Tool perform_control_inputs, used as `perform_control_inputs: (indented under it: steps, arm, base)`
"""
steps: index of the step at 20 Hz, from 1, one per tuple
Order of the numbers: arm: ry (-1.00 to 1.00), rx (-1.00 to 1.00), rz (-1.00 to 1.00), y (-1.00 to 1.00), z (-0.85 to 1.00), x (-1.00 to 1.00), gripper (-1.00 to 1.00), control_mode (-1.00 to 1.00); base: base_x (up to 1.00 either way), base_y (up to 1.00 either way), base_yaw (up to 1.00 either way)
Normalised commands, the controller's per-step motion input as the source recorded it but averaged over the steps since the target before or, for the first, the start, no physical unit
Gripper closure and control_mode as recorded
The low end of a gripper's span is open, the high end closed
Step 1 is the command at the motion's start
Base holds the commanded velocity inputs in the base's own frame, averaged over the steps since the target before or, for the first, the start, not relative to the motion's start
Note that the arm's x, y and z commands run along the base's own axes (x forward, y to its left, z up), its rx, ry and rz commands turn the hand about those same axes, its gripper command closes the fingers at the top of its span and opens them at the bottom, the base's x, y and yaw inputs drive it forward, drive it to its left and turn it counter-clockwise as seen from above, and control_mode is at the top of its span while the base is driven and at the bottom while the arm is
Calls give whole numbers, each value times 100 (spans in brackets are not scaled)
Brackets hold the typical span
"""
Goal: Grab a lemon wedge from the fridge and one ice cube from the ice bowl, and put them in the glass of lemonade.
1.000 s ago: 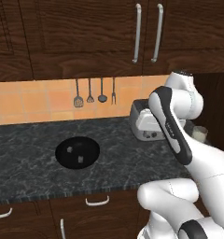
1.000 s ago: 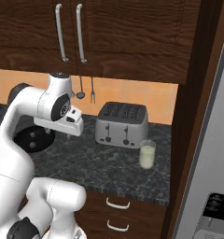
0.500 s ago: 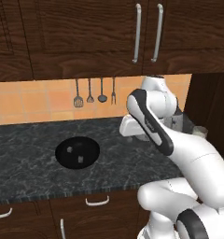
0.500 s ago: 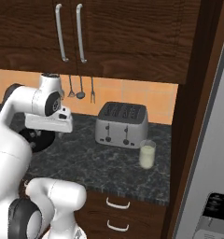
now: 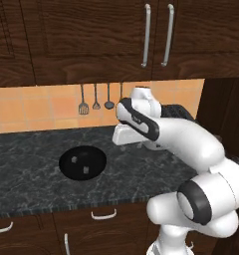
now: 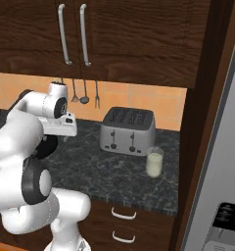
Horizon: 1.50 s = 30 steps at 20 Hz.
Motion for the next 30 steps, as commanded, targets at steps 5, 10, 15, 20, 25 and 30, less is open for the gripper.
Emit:
perform_control_inputs:
  steps: [5,10,15,20,25,30]
  arm:
    - [-1,-1,0,27,-57,9,-100,-100]
    - [2,0,0,70,-34,34,-100,-100]
    - [9,-3,0,79,-15,49,-100,-100]
    - [9,-6,0,67,-2,20,-100,-100]
    - [0,-4,0,41,-15,0,-100,-100]
    - [0,-3,0,21,-13,10,-100,-100]
  base:
    - [0,0,0]
    - [0,0,0]
    - [0,0,0]
    - [0,0,0]
    - [0,0,0]
    - [0,0,0]
